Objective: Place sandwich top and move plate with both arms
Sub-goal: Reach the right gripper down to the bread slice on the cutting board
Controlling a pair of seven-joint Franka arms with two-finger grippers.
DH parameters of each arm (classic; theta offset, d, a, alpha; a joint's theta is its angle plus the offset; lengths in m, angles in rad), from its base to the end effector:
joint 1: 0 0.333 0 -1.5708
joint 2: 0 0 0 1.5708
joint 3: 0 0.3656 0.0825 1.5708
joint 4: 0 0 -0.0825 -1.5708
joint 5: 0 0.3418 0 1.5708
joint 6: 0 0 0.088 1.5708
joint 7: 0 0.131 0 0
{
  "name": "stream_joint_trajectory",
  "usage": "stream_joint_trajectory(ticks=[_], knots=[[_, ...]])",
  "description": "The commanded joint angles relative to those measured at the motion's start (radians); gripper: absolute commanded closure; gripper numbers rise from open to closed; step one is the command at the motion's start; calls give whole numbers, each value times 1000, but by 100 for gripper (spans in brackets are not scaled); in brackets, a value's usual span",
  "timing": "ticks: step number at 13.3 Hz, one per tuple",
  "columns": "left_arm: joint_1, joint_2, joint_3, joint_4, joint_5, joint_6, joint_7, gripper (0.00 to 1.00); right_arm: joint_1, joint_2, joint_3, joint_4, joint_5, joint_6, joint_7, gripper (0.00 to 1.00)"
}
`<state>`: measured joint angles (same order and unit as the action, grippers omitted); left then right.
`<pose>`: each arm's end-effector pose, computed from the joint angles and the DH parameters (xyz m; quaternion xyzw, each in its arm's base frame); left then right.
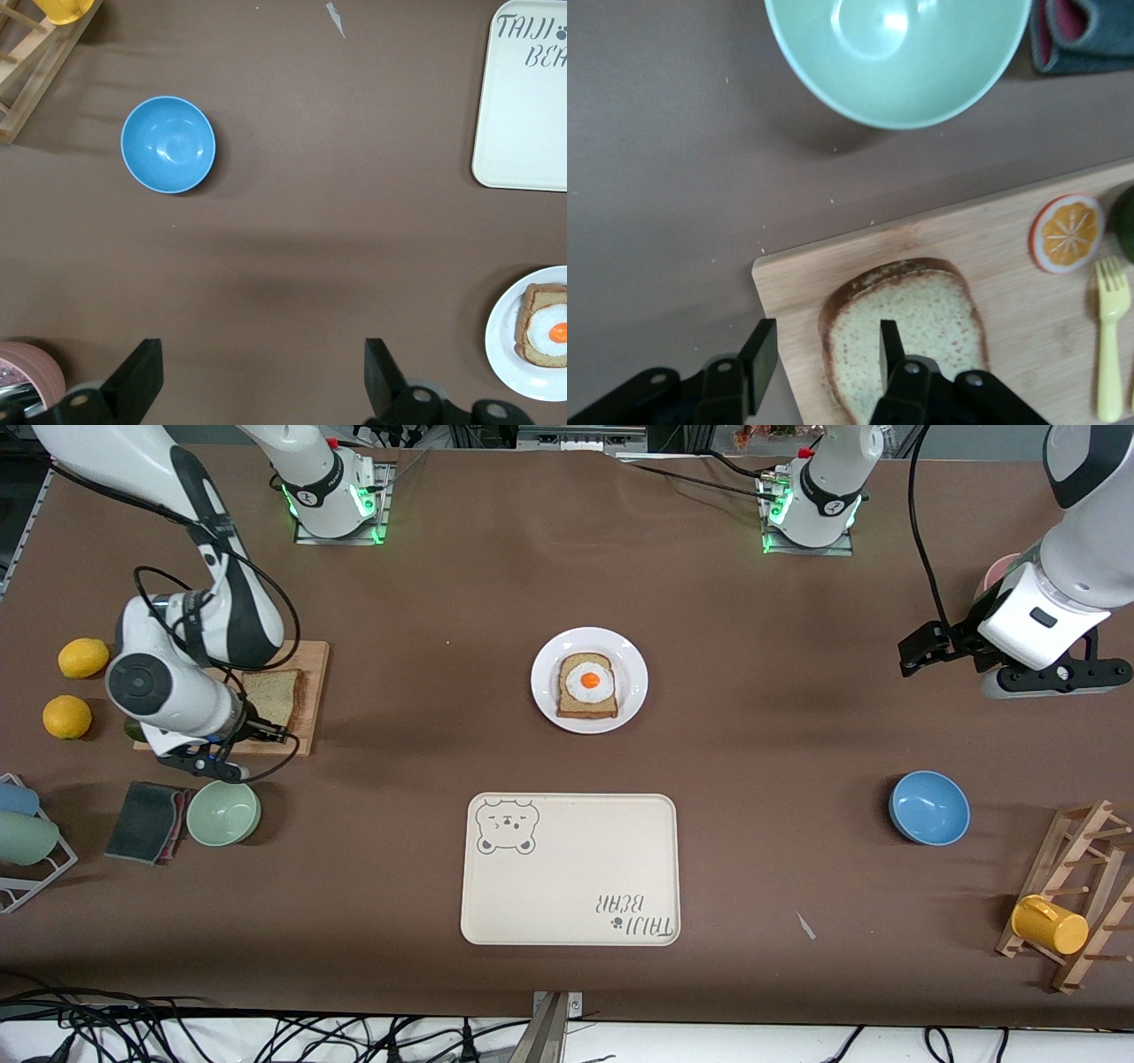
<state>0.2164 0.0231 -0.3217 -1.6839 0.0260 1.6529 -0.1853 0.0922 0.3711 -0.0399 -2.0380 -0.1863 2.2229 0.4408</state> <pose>0.5189 -0.0496 0.5970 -0.9989 -0.0385 0.0248 0.0130 0.5620 0.0211 0.3007 0.9844 -0.1287 -0.0715 0.0960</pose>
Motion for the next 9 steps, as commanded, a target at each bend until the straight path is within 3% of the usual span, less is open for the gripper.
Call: stream_joint_trajectory(ticks=[1,9], knots=[[8,-5,-5,-7,-24,13,6,0,30,22,-1,-4,-70,9,100,46],[9,1,-5,-2,-24,15,6,0,54,69,-8,-14,-125,11,203,53]])
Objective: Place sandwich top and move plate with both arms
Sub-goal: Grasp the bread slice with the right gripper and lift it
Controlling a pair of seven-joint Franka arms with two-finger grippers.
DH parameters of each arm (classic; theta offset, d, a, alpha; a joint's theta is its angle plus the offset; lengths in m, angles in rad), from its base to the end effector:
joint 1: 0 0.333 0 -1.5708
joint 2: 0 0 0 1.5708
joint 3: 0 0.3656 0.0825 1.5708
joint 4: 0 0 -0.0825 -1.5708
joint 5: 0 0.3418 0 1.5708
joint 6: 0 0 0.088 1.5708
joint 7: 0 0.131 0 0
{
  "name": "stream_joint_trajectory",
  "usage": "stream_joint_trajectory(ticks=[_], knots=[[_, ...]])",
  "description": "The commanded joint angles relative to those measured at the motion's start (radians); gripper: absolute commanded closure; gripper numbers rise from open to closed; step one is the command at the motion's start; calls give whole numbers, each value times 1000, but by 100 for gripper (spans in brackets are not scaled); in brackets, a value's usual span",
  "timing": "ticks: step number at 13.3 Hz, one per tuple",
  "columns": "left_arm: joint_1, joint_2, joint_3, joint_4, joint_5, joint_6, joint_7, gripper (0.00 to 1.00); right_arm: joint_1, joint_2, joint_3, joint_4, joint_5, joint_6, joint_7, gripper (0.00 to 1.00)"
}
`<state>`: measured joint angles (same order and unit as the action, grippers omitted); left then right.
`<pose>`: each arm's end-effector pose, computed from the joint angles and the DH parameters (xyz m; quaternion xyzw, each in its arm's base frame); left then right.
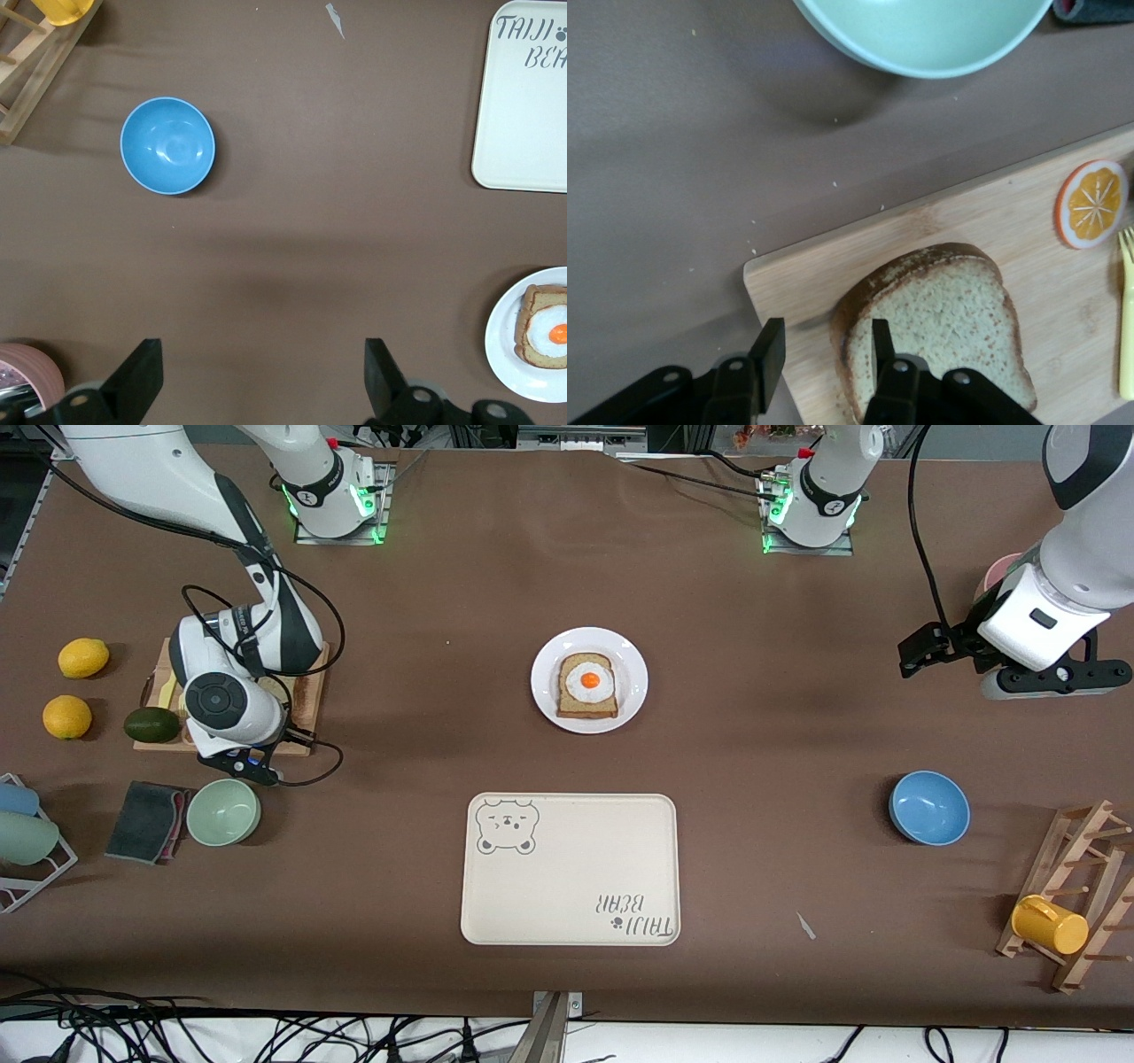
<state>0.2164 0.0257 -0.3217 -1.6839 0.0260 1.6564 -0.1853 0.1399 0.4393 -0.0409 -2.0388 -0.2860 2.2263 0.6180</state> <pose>0.5200 -0.0495 0.5960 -0.9989 -0.0385 0.0244 0.0125 0.5585 0.0422 0.2632 0.9740 -0.1539 -0.0783 0.1468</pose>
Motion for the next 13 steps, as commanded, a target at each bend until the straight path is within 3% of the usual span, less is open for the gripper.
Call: stream_joint_trajectory(ticks=[1,4,7,13], knots=[[8,-1,-5,-2,-24,11,6,0,6,6,-7,-14,-25,7,25,54],[9,0,-5,-2,-24,11,6,0,4,21,-8,-15,-25,7,26,64],[9,0,-5,-2,-24,11,6,0,3,33,-8,-14,-25,6,25,100],[9,0,-5,0,-24,14,6,0,9,30,-5,6,-24,-16,16,100]])
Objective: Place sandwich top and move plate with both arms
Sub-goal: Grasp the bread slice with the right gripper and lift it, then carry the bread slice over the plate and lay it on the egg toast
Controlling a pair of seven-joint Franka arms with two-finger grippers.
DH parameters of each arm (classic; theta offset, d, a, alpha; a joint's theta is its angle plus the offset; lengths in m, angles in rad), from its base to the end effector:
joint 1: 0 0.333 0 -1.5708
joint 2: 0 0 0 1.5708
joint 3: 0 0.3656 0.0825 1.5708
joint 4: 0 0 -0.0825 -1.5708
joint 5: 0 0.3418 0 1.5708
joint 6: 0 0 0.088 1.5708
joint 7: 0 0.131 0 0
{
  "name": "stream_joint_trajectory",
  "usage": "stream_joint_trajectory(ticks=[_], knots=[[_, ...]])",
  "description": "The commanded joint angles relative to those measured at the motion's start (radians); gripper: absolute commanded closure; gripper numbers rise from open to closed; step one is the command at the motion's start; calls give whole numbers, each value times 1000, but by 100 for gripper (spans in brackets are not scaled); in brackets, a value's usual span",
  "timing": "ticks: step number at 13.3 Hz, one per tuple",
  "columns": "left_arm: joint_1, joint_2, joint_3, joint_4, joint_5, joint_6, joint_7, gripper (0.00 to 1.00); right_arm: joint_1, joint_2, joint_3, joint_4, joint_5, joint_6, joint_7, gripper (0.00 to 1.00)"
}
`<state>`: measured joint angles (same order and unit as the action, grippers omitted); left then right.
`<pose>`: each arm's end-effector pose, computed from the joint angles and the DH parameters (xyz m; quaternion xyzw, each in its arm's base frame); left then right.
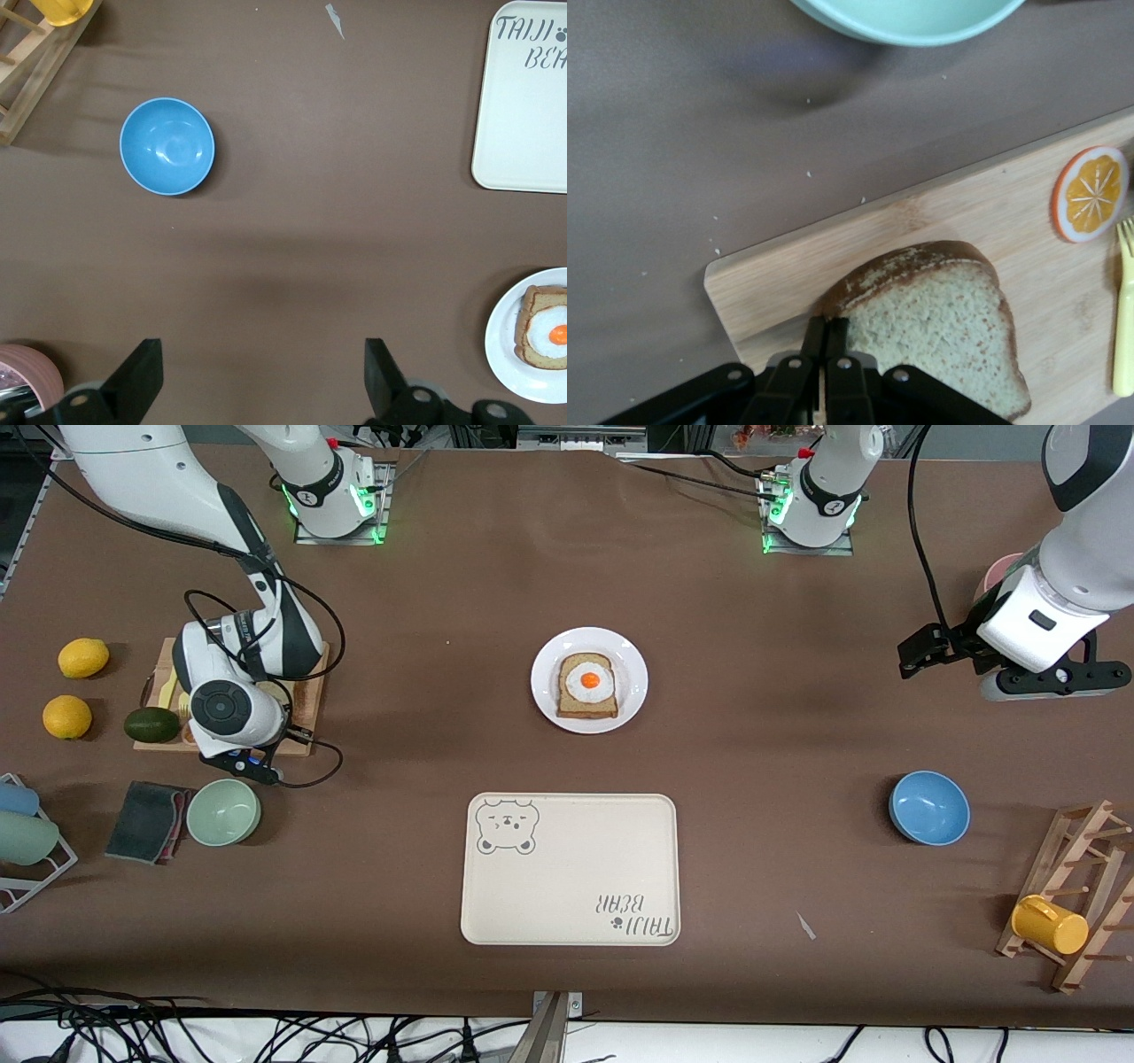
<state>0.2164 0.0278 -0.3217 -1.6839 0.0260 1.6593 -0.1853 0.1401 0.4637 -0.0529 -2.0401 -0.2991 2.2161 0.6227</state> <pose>0.5210 -0.0495 0.5952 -0.9989 -0.0384 0.0240 0.0121 0.5554 0.0344 0.2491 0.9705 -0.1555 -0.0929 0.1591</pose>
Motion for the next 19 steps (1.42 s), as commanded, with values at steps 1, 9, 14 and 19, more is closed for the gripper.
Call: stream_joint_trajectory(ticks=[1,9,14,19], knots=[[9,-2,-5,1,-24,11,6,0,9,4,13,30,-8,-47,11,100],[9,-2,-5,0,-24,8,3,0,174,7,35,311,187,-438,78,100],[9,-2,-5,0,-24,8,1,0,318,10,35,435,334,-532,236,100],[9,-2,-5,0,-24,8,1,0,481,127,35,662,500,-581,541,100]])
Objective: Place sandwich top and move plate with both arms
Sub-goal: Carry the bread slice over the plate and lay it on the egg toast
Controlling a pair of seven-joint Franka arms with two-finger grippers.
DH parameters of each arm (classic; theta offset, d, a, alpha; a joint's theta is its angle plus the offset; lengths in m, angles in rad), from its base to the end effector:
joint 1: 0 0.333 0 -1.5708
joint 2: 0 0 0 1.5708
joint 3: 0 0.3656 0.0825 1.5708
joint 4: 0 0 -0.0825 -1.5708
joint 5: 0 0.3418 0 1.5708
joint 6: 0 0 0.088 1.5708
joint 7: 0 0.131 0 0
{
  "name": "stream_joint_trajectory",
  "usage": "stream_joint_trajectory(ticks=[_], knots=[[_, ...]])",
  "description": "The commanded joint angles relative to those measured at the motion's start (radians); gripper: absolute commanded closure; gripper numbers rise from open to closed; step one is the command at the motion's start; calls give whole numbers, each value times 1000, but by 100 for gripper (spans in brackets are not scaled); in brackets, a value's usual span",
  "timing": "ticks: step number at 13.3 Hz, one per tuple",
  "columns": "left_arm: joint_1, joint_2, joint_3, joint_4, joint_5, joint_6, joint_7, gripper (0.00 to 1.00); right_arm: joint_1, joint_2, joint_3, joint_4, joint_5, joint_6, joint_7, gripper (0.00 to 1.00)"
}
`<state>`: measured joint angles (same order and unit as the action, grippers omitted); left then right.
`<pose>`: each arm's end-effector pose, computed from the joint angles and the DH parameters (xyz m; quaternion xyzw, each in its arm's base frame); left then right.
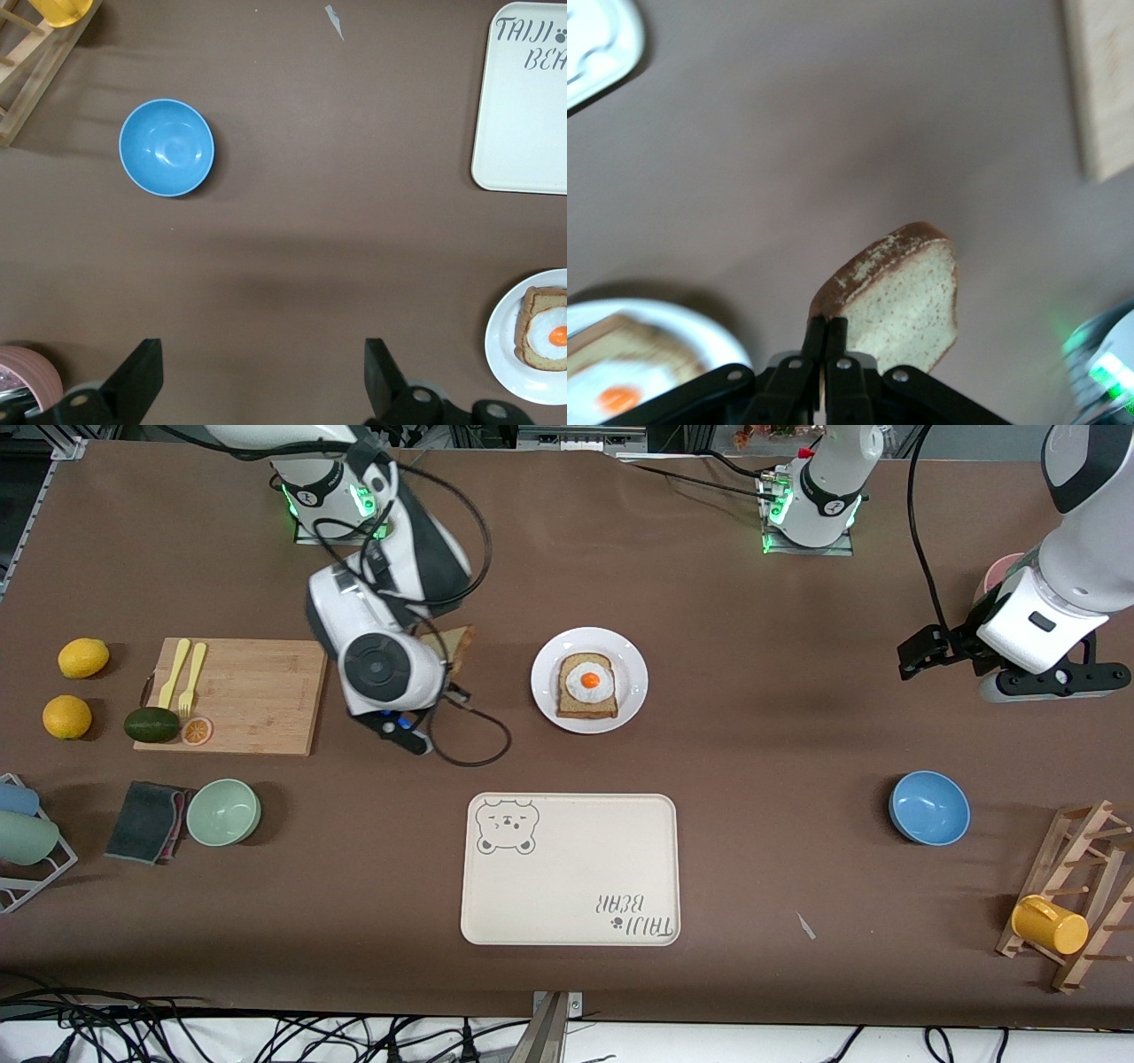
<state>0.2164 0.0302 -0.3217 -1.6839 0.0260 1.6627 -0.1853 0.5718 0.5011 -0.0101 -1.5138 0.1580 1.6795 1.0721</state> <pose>0.5220 -0.0494 0.5942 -0.9989 -0.0384 0.0235 0.0117 0.5248 0.3540 0.3903 0.9459 -0.2688 -0.1674 0.0710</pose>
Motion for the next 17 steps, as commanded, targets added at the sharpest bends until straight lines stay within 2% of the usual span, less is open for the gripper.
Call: stream_joint_trajectory(ticks=[1,4,9,12,13,15,17], knots=[[9,-4,-5,0,-24,5,1,0,78,124,-8,189,66,-41,144,100],[11,-3,-4,0,-24,5,6,0,160,232,-8,320,69,0,287,100],[18,2,1,-2,-24,3,9,0,210,293,7,327,98,184,339,100],[20,8,1,0,-24,3,10,0,224,320,7,328,95,230,341,100],[20,8,1,0,-24,5,10,0,232,320,7,327,89,247,341,96],[20,10,1,1,-24,5,10,0,233,320,4,327,83,261,338,1],[20,10,1,1,-24,5,10,0,235,314,4,328,69,259,336,0]])
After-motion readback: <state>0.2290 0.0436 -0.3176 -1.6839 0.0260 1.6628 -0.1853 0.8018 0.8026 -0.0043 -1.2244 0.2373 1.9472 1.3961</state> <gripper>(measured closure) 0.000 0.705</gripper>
